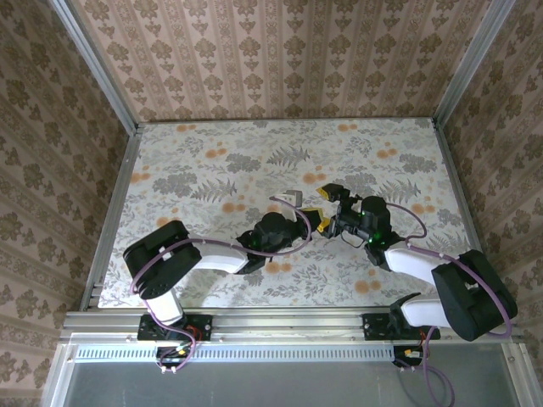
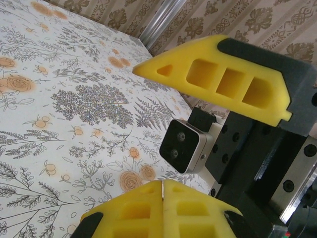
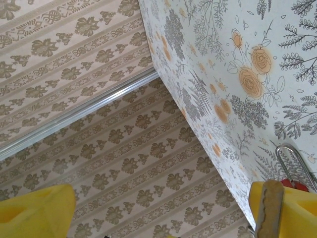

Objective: Unlock with the key

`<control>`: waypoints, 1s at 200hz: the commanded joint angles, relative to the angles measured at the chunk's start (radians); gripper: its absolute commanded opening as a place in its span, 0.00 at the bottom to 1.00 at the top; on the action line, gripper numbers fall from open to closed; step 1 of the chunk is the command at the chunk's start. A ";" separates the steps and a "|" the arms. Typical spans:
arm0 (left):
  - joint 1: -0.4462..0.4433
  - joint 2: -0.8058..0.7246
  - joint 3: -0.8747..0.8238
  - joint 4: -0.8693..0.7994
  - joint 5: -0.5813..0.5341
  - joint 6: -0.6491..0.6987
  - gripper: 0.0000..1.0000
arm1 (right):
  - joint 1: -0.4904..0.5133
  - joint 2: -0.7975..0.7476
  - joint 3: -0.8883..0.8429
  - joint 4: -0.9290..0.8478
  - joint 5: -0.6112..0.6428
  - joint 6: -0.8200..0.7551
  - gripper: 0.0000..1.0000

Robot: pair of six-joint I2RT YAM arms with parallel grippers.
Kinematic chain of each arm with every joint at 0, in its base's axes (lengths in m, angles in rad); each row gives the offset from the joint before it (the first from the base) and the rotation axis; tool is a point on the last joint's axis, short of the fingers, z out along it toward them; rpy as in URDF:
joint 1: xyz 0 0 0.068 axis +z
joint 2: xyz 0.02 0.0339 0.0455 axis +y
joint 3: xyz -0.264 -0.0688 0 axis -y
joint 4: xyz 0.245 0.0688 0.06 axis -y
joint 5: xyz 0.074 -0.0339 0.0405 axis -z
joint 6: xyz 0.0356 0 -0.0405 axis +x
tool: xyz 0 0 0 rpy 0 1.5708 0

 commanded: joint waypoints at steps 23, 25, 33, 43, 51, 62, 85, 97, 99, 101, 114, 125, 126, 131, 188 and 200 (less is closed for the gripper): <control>0.003 -0.021 -0.015 0.053 0.016 -0.023 0.00 | -0.008 -0.047 -0.031 0.004 0.022 -0.006 0.83; 0.004 -0.021 -0.015 0.053 0.016 -0.023 0.00 | -0.008 -0.049 -0.032 0.000 0.023 -0.006 0.82; 0.003 -0.021 -0.016 0.052 0.017 -0.023 0.00 | -0.008 -0.059 -0.038 -0.010 0.028 -0.011 0.78; 0.006 -0.020 -0.017 0.053 0.019 -0.024 0.00 | -0.008 -0.067 -0.045 -0.020 0.030 -0.015 0.75; 0.007 -0.020 -0.019 0.055 0.019 -0.025 0.00 | -0.008 -0.072 -0.050 -0.021 0.032 -0.015 0.72; 0.008 -0.020 -0.020 0.058 0.020 -0.028 0.00 | -0.008 -0.076 -0.054 -0.019 0.032 -0.017 0.69; 0.010 -0.015 -0.023 0.067 0.023 -0.032 0.00 | -0.008 -0.074 -0.056 -0.024 0.026 -0.020 0.65; 0.010 -0.017 -0.026 0.069 0.025 -0.033 0.00 | -0.010 -0.074 -0.062 -0.021 0.030 -0.018 0.63; 0.010 -0.017 -0.027 0.070 0.024 -0.033 0.00 | -0.010 -0.074 -0.062 -0.020 0.031 -0.018 0.63; 0.009 -0.017 -0.028 0.070 0.025 -0.034 0.00 | -0.010 -0.073 -0.063 -0.019 0.032 -0.019 0.62; 0.011 -0.020 -0.032 0.074 0.025 -0.035 0.00 | -0.011 -0.075 -0.068 -0.019 0.031 -0.019 0.60; 0.012 -0.020 -0.032 0.077 0.029 -0.036 0.00 | -0.011 -0.072 -0.071 -0.016 0.033 -0.019 0.59; 0.011 -0.020 -0.032 0.077 0.029 -0.036 0.00 | -0.011 -0.072 -0.071 -0.016 0.033 -0.019 0.59; 0.011 -0.020 -0.032 0.078 0.031 -0.037 0.00 | -0.012 -0.070 -0.072 -0.014 0.033 -0.019 0.58; 0.011 -0.006 -0.040 0.128 0.059 -0.051 0.00 | -0.017 -0.060 -0.079 -0.006 0.035 -0.017 0.52; 0.012 -0.001 -0.042 0.144 0.068 -0.055 0.00 | -0.019 -0.056 -0.081 -0.004 0.038 -0.016 0.49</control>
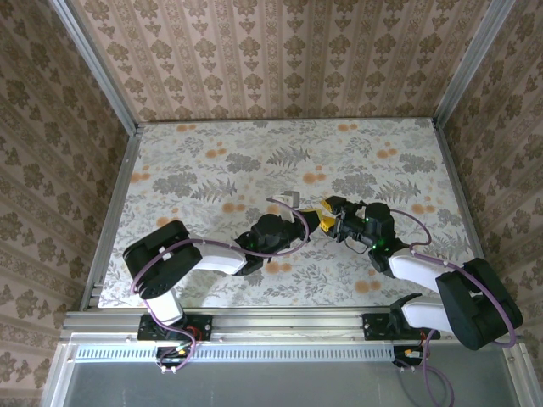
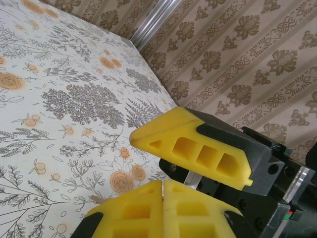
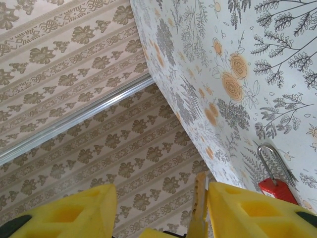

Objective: Unlock with the key

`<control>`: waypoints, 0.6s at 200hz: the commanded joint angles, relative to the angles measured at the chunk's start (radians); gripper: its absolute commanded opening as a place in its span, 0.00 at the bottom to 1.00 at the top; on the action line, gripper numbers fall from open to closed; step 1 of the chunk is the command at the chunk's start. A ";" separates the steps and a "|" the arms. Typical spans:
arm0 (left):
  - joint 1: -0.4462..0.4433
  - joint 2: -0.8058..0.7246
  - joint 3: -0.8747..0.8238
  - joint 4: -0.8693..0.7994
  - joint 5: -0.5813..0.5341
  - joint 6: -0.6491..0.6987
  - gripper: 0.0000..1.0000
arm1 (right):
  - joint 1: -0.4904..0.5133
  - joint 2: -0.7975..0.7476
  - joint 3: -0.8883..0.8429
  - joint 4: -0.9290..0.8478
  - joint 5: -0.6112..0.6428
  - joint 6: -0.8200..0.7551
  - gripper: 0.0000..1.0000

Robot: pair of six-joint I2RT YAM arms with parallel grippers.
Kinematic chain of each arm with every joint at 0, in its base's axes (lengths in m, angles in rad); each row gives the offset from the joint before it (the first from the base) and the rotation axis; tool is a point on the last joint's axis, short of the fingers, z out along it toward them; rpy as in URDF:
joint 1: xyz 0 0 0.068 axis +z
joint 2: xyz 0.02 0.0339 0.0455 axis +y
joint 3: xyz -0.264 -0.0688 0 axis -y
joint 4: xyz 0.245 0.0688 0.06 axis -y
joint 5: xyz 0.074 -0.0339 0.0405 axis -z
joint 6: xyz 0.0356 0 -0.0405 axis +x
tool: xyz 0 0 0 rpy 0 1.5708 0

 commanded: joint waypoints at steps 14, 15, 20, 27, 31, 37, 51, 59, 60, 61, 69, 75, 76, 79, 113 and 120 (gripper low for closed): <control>0.007 0.006 -0.014 0.093 0.042 -0.030 0.00 | -0.006 0.007 -0.012 0.018 0.024 -0.010 0.45; 0.007 0.006 -0.015 0.094 0.042 -0.031 0.00 | -0.006 0.007 -0.012 0.019 0.023 -0.009 0.45; 0.007 0.009 -0.017 0.102 0.045 -0.033 0.00 | -0.006 0.009 -0.012 0.023 0.023 -0.008 0.43; 0.006 0.014 -0.020 0.113 0.049 -0.036 0.00 | -0.005 0.010 -0.012 0.025 0.022 -0.008 0.39; 0.006 0.016 -0.020 0.118 0.051 -0.039 0.00 | -0.006 0.009 -0.012 0.025 0.020 -0.008 0.37; 0.006 0.021 -0.022 0.125 0.056 -0.041 0.00 | -0.006 0.009 -0.012 0.025 0.020 -0.008 0.33; 0.006 0.031 -0.024 0.142 0.064 -0.048 0.00 | -0.006 0.001 -0.012 0.019 0.018 -0.011 0.25; 0.008 0.036 -0.027 0.150 0.068 -0.052 0.00 | -0.006 -0.008 -0.014 0.007 0.019 -0.014 0.19; 0.007 0.037 -0.028 0.151 0.068 -0.052 0.00 | -0.006 -0.009 -0.015 0.005 0.018 -0.014 0.19; 0.007 0.038 -0.028 0.151 0.068 -0.053 0.00 | -0.006 -0.010 -0.015 0.003 0.018 -0.015 0.18; 0.008 0.040 -0.032 0.155 0.069 -0.055 0.00 | -0.006 -0.022 -0.014 -0.016 0.023 -0.024 0.14; 0.007 0.041 -0.036 0.158 0.070 -0.058 0.00 | -0.006 -0.034 -0.013 -0.033 0.025 -0.032 0.10; 0.007 0.042 -0.037 0.159 0.070 -0.058 0.00 | -0.006 -0.035 -0.013 -0.036 0.025 -0.032 0.09; 0.007 0.043 -0.037 0.159 0.072 -0.059 0.00 | -0.005 -0.041 -0.012 -0.045 0.026 -0.037 0.08; 0.010 0.035 -0.069 0.163 0.075 -0.058 0.00 | -0.009 -0.096 -0.001 -0.131 0.032 -0.080 0.00; 0.011 0.029 -0.078 0.158 0.075 -0.057 0.00 | -0.010 -0.107 -0.001 -0.145 0.033 -0.090 0.00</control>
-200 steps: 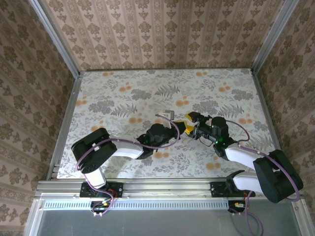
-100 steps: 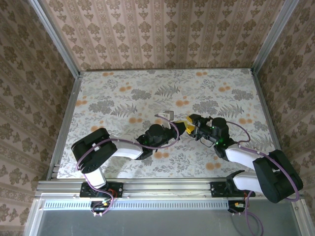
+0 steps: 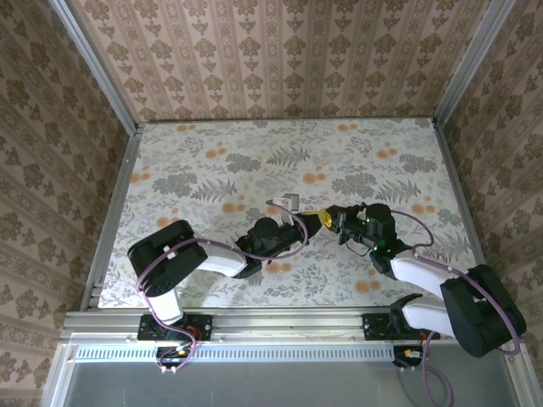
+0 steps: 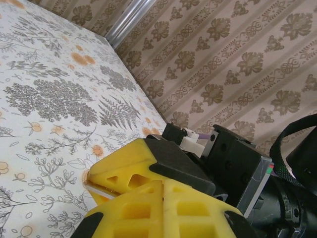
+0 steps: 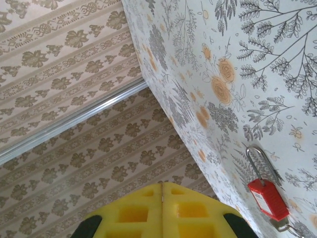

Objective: Unlock with the key

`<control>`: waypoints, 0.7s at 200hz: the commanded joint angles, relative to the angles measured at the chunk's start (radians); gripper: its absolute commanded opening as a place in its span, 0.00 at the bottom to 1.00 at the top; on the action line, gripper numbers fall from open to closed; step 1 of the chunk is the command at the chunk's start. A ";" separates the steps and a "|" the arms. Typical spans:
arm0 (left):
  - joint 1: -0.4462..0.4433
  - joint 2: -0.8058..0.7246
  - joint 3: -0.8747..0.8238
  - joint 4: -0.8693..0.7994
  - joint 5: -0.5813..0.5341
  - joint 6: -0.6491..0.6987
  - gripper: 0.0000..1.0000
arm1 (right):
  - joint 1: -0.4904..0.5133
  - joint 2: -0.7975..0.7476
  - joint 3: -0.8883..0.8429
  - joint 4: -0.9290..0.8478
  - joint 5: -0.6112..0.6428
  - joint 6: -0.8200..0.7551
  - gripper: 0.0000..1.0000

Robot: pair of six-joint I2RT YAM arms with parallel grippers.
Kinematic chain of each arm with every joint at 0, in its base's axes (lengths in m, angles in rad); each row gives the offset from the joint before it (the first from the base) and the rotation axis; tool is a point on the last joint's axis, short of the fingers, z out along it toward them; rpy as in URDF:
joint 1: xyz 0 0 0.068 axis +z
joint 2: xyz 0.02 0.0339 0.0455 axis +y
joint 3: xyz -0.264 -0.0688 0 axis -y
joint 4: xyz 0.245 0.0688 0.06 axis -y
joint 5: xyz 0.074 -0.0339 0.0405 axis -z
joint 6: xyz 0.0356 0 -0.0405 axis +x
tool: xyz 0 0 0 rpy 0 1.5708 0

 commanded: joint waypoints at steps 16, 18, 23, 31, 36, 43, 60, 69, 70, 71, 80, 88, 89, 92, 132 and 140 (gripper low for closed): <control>0.017 -0.017 -0.050 -0.012 0.011 -0.011 0.00 | -0.011 -0.075 0.003 -0.082 0.034 -0.078 0.00; 0.018 -0.018 -0.051 -0.015 0.014 -0.011 0.00 | -0.011 -0.078 0.004 -0.085 0.034 -0.080 0.00; 0.020 -0.020 -0.053 -0.021 0.021 -0.011 0.00 | -0.011 -0.086 0.005 -0.093 0.037 -0.092 0.00; 0.024 -0.020 -0.061 -0.022 0.029 -0.014 0.01 | -0.011 -0.100 0.009 -0.109 0.041 -0.115 0.00; 0.025 -0.022 -0.066 -0.023 0.029 -0.019 0.06 | -0.011 -0.110 0.013 -0.126 0.044 -0.135 0.00; 0.028 -0.026 -0.075 -0.022 0.031 -0.024 0.19 | -0.011 -0.132 0.018 -0.153 0.051 -0.166 0.00; 0.036 -0.050 -0.100 -0.021 0.032 -0.039 0.35 | -0.011 -0.187 0.019 -0.219 0.082 -0.236 0.00; 0.042 -0.070 -0.105 -0.037 0.040 -0.049 0.41 | -0.011 -0.217 0.014 -0.241 0.099 -0.268 0.00; 0.042 -0.073 -0.106 -0.040 0.042 -0.050 0.42 | -0.011 -0.221 0.014 -0.241 0.100 -0.272 0.00; 0.043 -0.076 -0.106 -0.043 0.043 -0.051 0.43 | -0.011 -0.224 0.013 -0.242 0.102 -0.276 0.00; 0.046 -0.104 -0.106 -0.069 0.057 -0.056 0.49 | -0.011 -0.252 0.012 -0.264 0.114 -0.310 0.00; 0.047 -0.134 -0.107 -0.098 0.063 -0.061 0.55 | -0.011 -0.276 0.010 -0.277 0.129 -0.337 0.00; 0.047 -0.137 -0.107 -0.102 0.063 -0.061 0.55 | -0.011 -0.279 0.010 -0.277 0.131 -0.341 0.00; 0.047 -0.149 -0.106 -0.117 0.063 -0.062 0.57 | -0.011 -0.288 0.007 -0.277 0.136 -0.350 0.00; 0.039 -0.273 -0.061 -0.262 0.108 -0.070 0.72 | -0.006 -0.389 -0.022 -0.264 0.207 -0.478 0.00; 0.033 -0.291 -0.041 -0.303 0.120 -0.059 0.73 | -0.001 -0.409 -0.032 -0.245 0.229 -0.506 0.00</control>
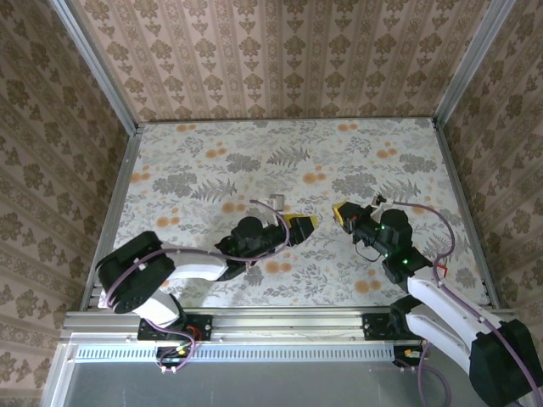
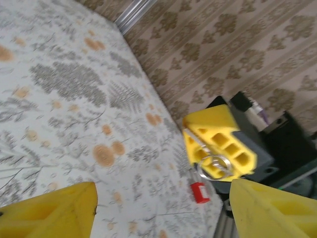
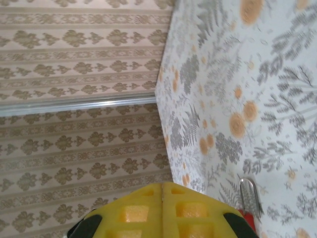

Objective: Unlock with the key

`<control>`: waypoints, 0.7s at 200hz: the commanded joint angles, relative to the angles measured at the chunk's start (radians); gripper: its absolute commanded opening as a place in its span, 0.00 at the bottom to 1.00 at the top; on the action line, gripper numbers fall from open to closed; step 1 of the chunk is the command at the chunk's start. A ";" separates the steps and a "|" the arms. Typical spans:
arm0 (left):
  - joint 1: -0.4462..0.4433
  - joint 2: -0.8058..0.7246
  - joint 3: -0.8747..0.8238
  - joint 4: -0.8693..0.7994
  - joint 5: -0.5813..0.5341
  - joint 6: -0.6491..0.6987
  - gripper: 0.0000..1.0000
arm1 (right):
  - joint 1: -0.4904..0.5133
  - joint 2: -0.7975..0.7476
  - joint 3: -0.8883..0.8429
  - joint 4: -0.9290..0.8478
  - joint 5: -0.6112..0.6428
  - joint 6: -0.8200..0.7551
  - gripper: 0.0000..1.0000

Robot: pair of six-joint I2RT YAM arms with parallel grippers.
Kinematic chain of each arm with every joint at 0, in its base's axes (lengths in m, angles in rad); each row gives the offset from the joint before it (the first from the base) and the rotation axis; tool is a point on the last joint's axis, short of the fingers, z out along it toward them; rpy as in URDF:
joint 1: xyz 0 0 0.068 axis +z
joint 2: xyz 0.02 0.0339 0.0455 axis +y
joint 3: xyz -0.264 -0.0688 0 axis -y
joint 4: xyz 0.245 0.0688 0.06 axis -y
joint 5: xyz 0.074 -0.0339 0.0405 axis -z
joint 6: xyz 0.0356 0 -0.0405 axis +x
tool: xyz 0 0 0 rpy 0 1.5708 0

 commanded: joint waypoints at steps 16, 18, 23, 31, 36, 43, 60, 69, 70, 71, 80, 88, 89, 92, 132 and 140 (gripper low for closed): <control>-0.033 -0.083 0.118 -0.238 0.055 0.031 0.73 | 0.018 -0.092 -0.044 0.037 0.138 -0.194 0.00; -0.037 -0.085 0.125 -0.251 0.056 0.034 0.72 | 0.020 -0.097 -0.045 0.039 0.142 -0.201 0.00; -0.044 -0.084 0.142 -0.277 0.060 0.040 0.72 | 0.023 -0.108 -0.047 0.046 0.156 -0.216 0.00; -0.053 -0.080 0.165 -0.303 0.065 0.041 0.70 | 0.029 -0.122 -0.053 0.062 0.175 -0.237 0.00; -0.059 -0.075 0.174 -0.311 0.066 0.038 0.69 | 0.034 -0.132 -0.057 0.071 0.186 -0.246 0.00; -0.067 -0.069 0.182 -0.304 0.070 0.039 0.68 | 0.038 -0.143 -0.063 0.075 0.199 -0.251 0.00; -0.073 -0.040 0.197 -0.287 0.069 0.010 0.64 | 0.042 -0.160 -0.071 0.086 0.220 -0.254 0.00; -0.074 -0.020 0.204 -0.283 0.074 -0.006 0.61 | 0.042 -0.161 -0.072 0.085 0.221 -0.253 0.00; -0.074 -0.020 0.205 -0.283 0.074 -0.008 0.61 | 0.042 -0.161 -0.073 0.085 0.221 -0.252 0.00; -0.073 -0.017 0.206 -0.283 0.074 -0.011 0.61 | 0.042 -0.161 -0.073 0.087 0.221 -0.252 0.00; -0.073 0.004 0.213 -0.272 0.077 -0.034 0.59 | 0.044 -0.160 -0.073 0.088 0.219 -0.250 0.00; -0.072 0.026 0.216 -0.237 0.090 -0.056 0.58 | 0.047 -0.158 -0.076 0.095 0.218 -0.248 0.00; -0.072 0.029 0.217 -0.232 0.091 -0.060 0.58 | 0.047 -0.158 -0.075 0.095 0.218 -0.247 0.00; -0.071 0.036 0.218 -0.218 0.097 -0.070 0.57 | 0.048 -0.156 -0.076 0.096 0.218 -0.248 0.00; -0.073 0.106 0.254 -0.148 0.126 -0.165 0.52 | 0.051 -0.156 -0.070 0.096 0.218 -0.247 0.00; -0.074 0.114 0.246 -0.115 0.121 -0.180 0.52 | 0.051 -0.157 -0.070 0.095 0.218 -0.250 0.00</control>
